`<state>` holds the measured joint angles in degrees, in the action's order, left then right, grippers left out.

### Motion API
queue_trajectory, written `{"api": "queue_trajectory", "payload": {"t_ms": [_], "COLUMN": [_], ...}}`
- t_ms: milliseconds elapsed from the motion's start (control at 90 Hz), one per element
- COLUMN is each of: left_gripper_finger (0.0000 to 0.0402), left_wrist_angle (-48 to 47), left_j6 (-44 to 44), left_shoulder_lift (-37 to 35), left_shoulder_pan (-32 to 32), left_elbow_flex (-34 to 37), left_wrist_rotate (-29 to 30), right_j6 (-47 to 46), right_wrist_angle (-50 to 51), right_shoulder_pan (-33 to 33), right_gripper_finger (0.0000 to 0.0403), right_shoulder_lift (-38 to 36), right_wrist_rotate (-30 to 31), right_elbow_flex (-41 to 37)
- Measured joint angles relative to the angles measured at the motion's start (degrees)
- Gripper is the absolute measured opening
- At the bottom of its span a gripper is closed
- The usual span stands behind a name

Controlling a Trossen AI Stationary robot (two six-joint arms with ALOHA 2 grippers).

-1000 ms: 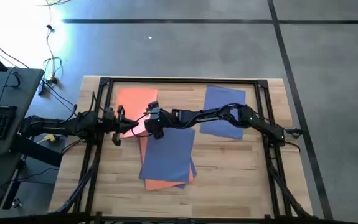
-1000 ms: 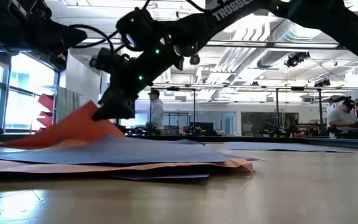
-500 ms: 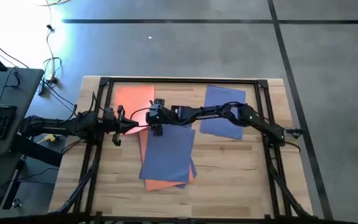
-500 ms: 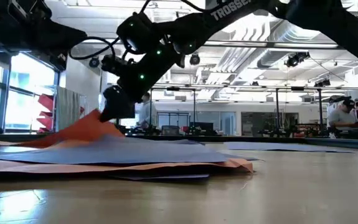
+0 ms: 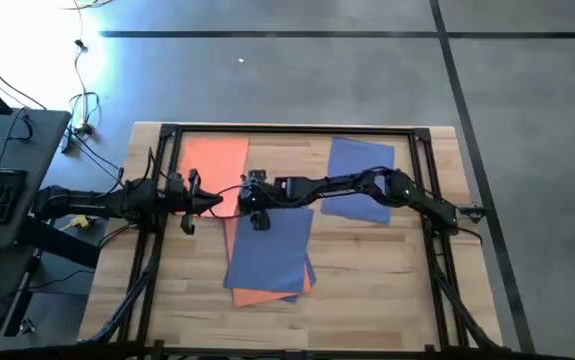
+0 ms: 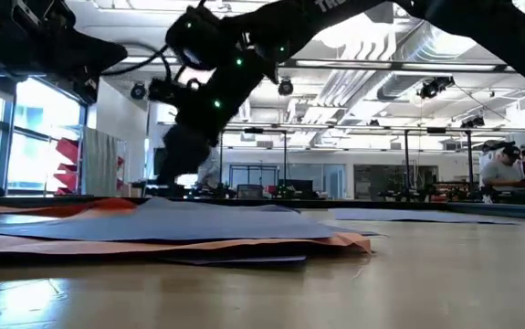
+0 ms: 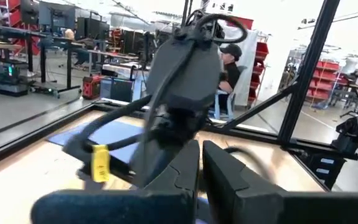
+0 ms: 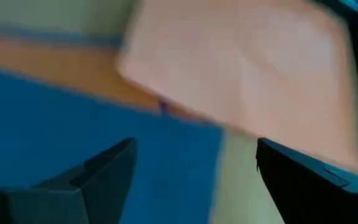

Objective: Organize paper
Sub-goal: Stack the blue paper on top of the blue paper

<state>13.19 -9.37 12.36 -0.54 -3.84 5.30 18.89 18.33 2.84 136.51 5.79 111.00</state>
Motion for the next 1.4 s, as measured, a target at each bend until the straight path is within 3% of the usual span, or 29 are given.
{"api": "queue_trajectory", "payload": {"t_ms": [111, 289, 456, 689, 867, 1078, 1211, 1300, 1400], "left_gripper_finger": [0.0, 0.0, 0.0, 0.0, 0.0, 0.0, 0.0, 0.0, 0.0], "left_wrist_angle": [0.02, -0.02, -0.4, -3.65, -5.72, -6.45, -6.68, -8.0, -10.0], "left_j6": [-0.01, -0.43, -0.45, -0.47, -1.58, -3.9, -5.52, -5.52, -5.84], "left_shoulder_lift": [0.0, 0.0, 0.02, 0.02, 0.02, 0.02, 0.02, 0.02, 0.04], "left_shoulder_pan": [0.04, 0.02, 0.02, 0.02, 0.0, 0.0, 0.0, 0.0, 0.0], "left_elbow_flex": [0.0, 0.0, 0.0, 0.0, 0.0, 0.0, 0.0, 0.0, 0.0], "left_wrist_rotate": [0.17, 0.15, 0.03, -0.07, -0.08, -0.24, -0.24, 0.04, 1.1], "right_j6": [-7.67, -16.54, -12.37, -2.36, -6.79, -17.49, -21.56, -15.87, -10.03], "right_wrist_angle": [-7.03, -13.02, -1.22, 15.7, 15.5, 2.52, -5.57, -11.98, -18.27], "right_shoulder_pan": [1.39, 2.94, 2.46, -5.18, -11.28, -19.71, -21.88, -23.68, -26.84], "right_gripper_finger": [0.0311, 0.0311, 0.0311, 0.0311, 0.0311, 0.0311, 0.0311, 0.0311, 0.0311], "right_shoulder_lift": [1.05, 4.21, 2.93, -2.34, -10.2, -22.94, -26.01, -25.9, -25.66], "right_wrist_rotate": [-8.08, -8.86, -9.31, -8.05, -0.53, 10.72, 9.17, 4.37, 5.69], "right_elbow_flex": [0.0, -0.04, -0.07, -1.77, -14.03, -35.16, -46.07, -49.68, -50.69]}}
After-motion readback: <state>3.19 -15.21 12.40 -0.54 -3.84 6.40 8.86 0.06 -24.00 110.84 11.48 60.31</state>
